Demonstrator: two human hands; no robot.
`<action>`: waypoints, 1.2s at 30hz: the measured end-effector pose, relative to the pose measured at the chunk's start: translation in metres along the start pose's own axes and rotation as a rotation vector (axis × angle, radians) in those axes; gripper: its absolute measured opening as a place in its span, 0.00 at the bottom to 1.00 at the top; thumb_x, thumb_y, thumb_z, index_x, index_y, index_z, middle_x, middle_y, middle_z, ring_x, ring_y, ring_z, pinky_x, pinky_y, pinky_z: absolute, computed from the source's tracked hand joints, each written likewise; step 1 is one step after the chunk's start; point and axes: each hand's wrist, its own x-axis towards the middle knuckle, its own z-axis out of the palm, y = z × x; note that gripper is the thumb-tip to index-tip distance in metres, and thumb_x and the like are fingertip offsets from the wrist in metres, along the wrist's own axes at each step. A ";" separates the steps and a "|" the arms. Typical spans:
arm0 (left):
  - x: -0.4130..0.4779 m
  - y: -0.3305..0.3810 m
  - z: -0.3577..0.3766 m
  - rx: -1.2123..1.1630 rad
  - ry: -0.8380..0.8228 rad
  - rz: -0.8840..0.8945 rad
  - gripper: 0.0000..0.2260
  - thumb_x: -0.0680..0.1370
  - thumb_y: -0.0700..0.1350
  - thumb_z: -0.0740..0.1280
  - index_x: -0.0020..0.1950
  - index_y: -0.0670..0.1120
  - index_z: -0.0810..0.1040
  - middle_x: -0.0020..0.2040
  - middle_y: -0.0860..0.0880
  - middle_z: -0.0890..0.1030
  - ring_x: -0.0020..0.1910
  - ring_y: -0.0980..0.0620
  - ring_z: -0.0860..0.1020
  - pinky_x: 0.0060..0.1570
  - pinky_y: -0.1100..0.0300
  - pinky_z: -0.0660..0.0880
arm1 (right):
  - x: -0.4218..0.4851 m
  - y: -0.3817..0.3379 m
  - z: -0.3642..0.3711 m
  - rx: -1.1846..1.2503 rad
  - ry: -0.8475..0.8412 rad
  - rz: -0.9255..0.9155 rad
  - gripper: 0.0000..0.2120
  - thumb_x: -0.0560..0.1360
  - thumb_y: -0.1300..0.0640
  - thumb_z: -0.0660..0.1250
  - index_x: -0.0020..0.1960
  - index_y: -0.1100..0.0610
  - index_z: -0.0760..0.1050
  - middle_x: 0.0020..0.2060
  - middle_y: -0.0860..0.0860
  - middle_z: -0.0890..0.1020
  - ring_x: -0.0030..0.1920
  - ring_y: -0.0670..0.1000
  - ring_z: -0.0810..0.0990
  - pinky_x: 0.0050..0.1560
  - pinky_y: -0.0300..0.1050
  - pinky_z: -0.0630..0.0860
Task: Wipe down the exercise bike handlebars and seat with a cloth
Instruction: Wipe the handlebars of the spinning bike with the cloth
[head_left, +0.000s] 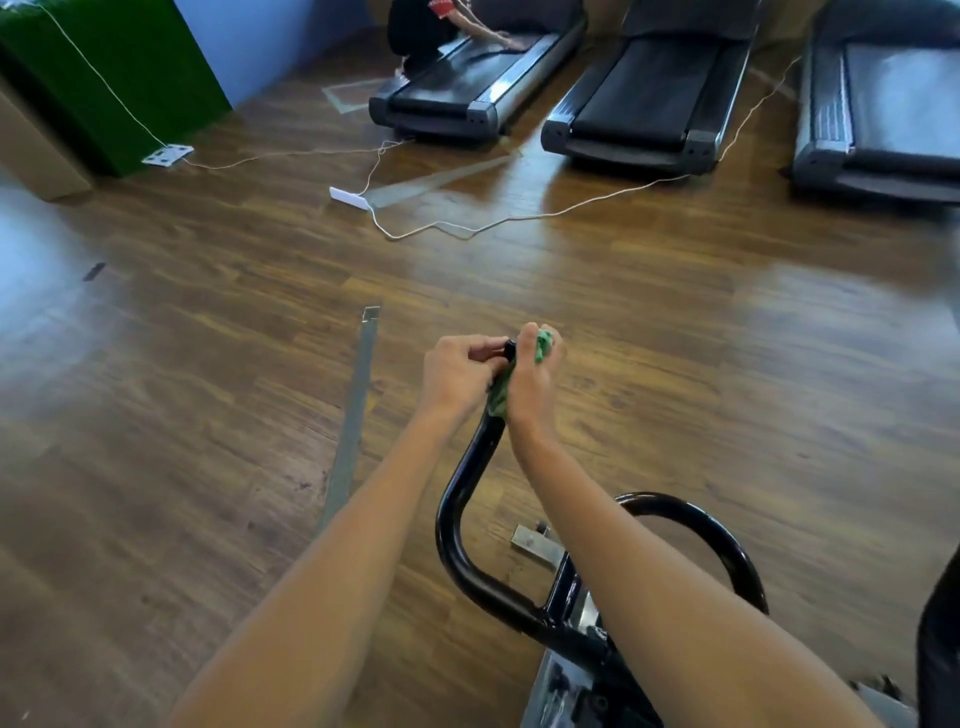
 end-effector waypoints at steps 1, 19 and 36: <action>0.000 0.000 0.000 -0.006 0.017 0.008 0.11 0.74 0.36 0.73 0.56 0.43 0.85 0.50 0.46 0.86 0.49 0.53 0.84 0.56 0.51 0.81 | -0.005 0.009 0.008 -0.023 0.024 -0.027 0.17 0.83 0.39 0.53 0.65 0.48 0.63 0.58 0.54 0.77 0.58 0.55 0.77 0.58 0.55 0.74; -0.007 0.015 -0.006 -0.147 -0.030 -0.150 0.11 0.74 0.33 0.73 0.54 0.41 0.84 0.50 0.42 0.84 0.48 0.47 0.84 0.37 0.62 0.82 | -0.071 0.062 0.003 -0.212 -0.127 0.412 0.25 0.85 0.43 0.50 0.76 0.54 0.51 0.68 0.55 0.70 0.66 0.56 0.71 0.63 0.50 0.67; -0.016 0.023 -0.008 -0.097 -0.015 -0.155 0.11 0.75 0.34 0.72 0.56 0.41 0.84 0.51 0.43 0.84 0.48 0.48 0.84 0.41 0.63 0.81 | -0.109 0.032 -0.062 -1.241 -1.081 0.372 0.33 0.84 0.38 0.50 0.80 0.58 0.49 0.72 0.60 0.70 0.68 0.60 0.72 0.59 0.50 0.67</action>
